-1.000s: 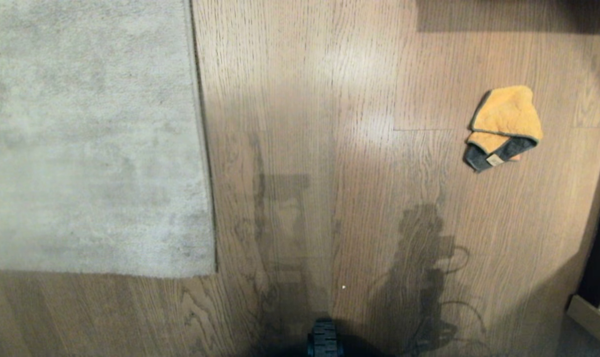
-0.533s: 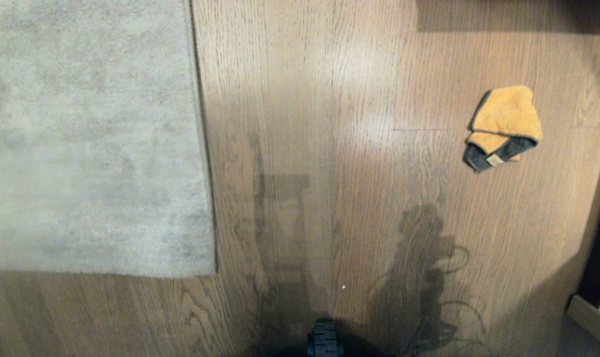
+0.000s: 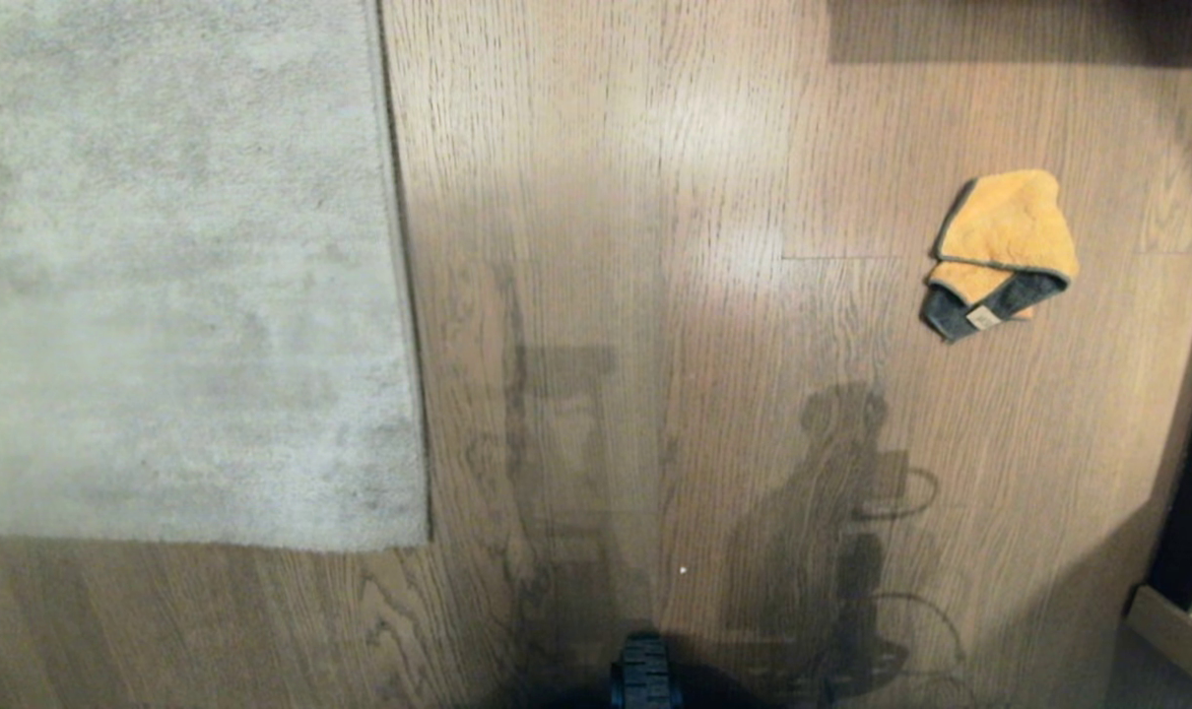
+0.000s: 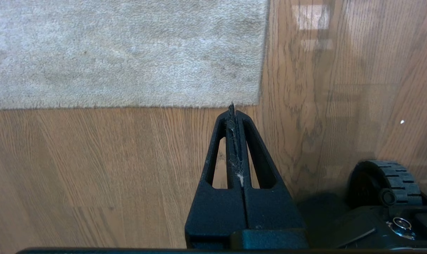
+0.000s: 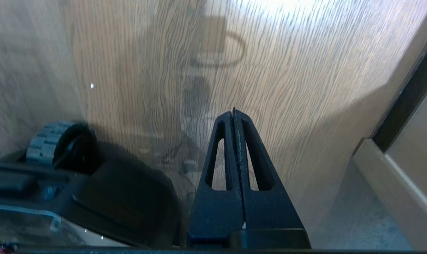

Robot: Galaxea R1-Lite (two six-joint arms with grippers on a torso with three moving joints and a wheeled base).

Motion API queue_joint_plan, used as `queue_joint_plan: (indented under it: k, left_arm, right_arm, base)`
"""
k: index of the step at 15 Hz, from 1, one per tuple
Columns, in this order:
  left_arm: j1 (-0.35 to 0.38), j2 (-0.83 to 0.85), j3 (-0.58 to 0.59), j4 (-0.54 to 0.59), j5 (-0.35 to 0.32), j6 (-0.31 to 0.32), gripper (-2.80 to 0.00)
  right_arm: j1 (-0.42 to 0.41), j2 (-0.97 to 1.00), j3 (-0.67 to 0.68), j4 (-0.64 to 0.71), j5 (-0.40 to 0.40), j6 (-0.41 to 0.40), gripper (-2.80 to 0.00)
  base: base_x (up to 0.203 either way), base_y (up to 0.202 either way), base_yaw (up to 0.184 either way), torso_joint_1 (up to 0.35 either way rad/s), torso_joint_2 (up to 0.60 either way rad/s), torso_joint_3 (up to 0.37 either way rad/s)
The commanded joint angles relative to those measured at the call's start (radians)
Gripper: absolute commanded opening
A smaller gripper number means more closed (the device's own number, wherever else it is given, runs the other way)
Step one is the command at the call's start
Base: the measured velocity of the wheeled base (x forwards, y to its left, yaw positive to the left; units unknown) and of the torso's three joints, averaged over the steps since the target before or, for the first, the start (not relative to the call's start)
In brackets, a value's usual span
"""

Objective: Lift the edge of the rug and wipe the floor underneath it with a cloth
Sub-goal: Pick up the rag

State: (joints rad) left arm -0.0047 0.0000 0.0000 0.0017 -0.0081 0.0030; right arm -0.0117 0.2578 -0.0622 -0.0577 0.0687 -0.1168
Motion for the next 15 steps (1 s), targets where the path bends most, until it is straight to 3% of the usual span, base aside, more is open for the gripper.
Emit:
queue_joint_plan:
  k: [1,7,15]
  left_arm:
    - [0.000,0.000,0.000,0.000,0.000,0.000,-2.80]
    - [0.000,0.000,0.000,0.000,0.000,0.000,-2.80]
    - [0.000,0.000,0.000,0.000,0.000,0.000,-2.80]
  right_arm:
    - [-0.022,0.194,-0.053,-0.038,0.011,-0.001,-2.80]
    - [-0.068,0.548,-0.162,-0.270,0.065,-0.048,-2.80]
    - [-0.086,0.886,-0.440,-0.332,0.062,-0.132,-2.80]
  base:
    - [0.000,0.000,0.000,0.000,0.00,0.000]
    - [0.000,0.000,0.000,0.000,0.00,0.000]
    - [0.000,0.000,0.000,0.000,0.00,0.000]
